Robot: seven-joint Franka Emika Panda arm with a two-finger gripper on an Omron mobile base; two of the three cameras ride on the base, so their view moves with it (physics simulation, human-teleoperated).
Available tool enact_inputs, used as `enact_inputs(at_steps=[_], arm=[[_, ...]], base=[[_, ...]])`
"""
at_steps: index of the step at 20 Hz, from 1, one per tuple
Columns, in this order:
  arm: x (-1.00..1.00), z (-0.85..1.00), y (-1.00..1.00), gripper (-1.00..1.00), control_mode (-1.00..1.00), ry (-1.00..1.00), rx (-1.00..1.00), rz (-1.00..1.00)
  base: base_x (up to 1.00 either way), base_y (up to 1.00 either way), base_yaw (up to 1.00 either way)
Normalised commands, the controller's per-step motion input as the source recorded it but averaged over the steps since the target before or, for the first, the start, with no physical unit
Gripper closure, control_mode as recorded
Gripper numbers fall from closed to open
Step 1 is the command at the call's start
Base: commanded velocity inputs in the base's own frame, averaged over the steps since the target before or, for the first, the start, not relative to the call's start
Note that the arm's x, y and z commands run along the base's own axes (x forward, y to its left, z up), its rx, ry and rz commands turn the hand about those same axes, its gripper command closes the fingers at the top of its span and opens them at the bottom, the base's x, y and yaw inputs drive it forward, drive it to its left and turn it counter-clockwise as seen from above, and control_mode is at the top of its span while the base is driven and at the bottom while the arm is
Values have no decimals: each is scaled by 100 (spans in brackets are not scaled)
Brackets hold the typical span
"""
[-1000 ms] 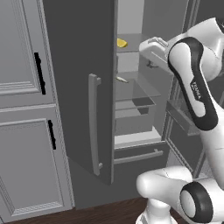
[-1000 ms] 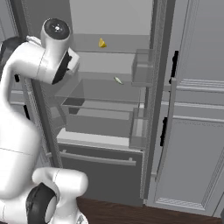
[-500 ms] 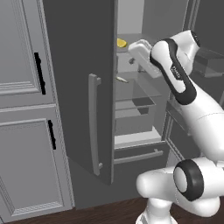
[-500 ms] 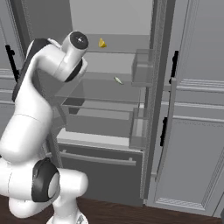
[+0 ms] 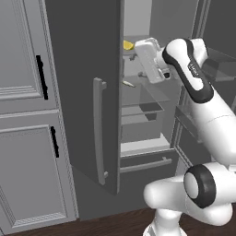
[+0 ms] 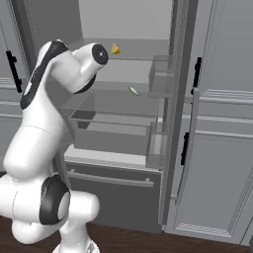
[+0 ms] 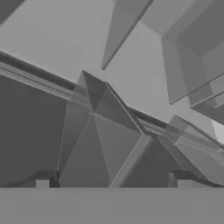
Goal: Grab a lemon wedge from the fridge and one ice cube from the ice bowl, and put them in the glass of lemonade.
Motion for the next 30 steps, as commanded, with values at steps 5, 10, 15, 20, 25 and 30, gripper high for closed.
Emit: enact_inputs(at_steps=[5, 10, 15, 20, 25, 30], arm=[[-40, 0, 96, -100, -100, 0, 3, 15], [-69, 0, 100, -100, -100, 0, 0, 17], [-42, 24, 13, -100, -100, -4, 9, 4], [48, 53, -100, -100, -100, 4, 36, -7], [81, 12, -91, -100, -100, 28, 18, 0], [76, -2, -58, -100, -100, 33, 0, 4]], base=[[0, 0, 0], [0, 0, 0], [0, 0, 0], [0, 0, 0], [0, 0, 0], [0, 0, 0]])
